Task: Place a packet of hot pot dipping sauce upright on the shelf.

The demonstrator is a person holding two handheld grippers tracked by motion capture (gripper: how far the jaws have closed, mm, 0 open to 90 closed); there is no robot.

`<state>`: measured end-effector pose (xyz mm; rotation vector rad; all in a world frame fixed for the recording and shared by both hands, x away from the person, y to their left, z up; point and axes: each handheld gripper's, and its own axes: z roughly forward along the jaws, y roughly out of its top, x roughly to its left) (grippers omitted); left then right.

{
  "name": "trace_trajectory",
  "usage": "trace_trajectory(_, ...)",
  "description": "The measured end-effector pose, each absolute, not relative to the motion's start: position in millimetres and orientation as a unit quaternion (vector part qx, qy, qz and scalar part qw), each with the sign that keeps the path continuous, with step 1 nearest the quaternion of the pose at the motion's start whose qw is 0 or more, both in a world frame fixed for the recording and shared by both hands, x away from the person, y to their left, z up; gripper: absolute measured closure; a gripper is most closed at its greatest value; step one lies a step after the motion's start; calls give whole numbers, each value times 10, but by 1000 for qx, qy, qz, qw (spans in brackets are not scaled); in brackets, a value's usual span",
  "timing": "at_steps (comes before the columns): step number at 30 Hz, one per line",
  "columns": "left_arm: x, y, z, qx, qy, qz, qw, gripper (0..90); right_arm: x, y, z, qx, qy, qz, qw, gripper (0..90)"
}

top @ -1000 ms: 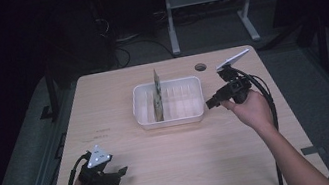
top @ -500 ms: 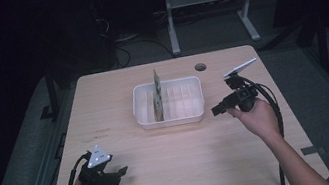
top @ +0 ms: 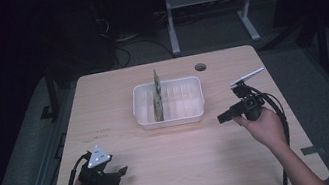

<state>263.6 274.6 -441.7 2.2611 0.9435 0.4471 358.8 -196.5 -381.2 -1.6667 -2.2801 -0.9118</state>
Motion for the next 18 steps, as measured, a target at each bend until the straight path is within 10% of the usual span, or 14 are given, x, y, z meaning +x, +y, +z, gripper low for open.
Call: trace_trajectory(18, 2636, 2745, -4424, 860, 360, 170, 319, 289, 3388, -2098, -4042, -560, -760, -315, 97, 586)
